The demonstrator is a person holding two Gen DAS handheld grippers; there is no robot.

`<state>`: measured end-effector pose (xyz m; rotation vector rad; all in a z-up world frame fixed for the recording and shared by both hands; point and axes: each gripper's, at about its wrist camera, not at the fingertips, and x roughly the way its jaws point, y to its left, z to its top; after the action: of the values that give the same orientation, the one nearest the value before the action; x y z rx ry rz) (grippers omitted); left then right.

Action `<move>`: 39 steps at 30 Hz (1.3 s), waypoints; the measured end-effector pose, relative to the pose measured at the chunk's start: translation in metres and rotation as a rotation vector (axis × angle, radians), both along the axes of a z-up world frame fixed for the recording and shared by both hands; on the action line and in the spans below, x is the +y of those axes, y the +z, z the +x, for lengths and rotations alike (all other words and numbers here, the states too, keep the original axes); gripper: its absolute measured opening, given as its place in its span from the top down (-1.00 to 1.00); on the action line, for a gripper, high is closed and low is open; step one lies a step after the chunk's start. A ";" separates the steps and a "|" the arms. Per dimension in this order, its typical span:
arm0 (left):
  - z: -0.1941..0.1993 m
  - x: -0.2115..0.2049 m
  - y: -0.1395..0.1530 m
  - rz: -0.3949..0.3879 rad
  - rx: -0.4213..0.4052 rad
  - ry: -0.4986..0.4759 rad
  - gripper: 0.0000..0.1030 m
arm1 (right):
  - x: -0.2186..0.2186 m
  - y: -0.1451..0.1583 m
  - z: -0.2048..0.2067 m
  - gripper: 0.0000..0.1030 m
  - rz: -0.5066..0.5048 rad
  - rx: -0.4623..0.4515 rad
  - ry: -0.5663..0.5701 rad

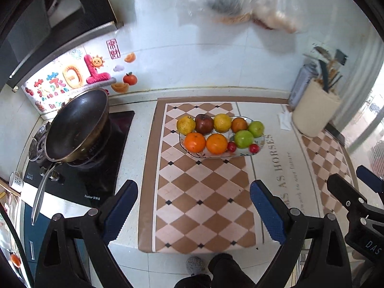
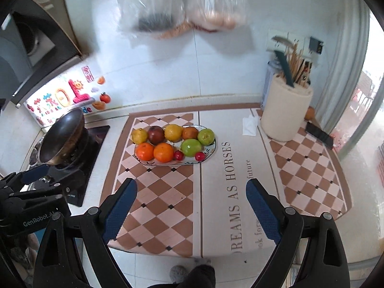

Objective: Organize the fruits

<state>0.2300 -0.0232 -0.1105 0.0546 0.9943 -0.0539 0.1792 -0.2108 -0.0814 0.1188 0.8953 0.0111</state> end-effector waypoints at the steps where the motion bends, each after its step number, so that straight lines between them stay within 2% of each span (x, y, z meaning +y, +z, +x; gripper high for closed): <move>1: -0.008 0.001 0.005 -0.006 -0.008 -0.002 -0.86 | 0.000 0.005 -0.007 -0.83 0.000 -0.006 0.000; 12: -0.079 0.004 0.053 -0.020 -0.111 0.022 -0.86 | -0.008 0.061 -0.081 -0.83 0.020 -0.090 0.038; 20: -0.107 -0.001 0.064 -0.033 -0.130 0.039 -0.86 | -0.015 0.079 -0.109 -0.84 0.029 -0.125 0.080; 30: -0.105 -0.005 0.058 -0.028 -0.125 0.066 -0.86 | -0.025 0.070 -0.098 -0.85 0.031 -0.104 0.080; 39: -0.069 -0.008 0.040 -0.013 -0.104 0.085 -0.86 | -0.024 0.044 -0.046 -0.85 0.007 -0.079 0.045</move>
<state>0.1610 -0.0311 -0.0707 0.0029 0.8908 0.0203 0.1329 -0.2346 -0.0374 0.1045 0.8187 0.0601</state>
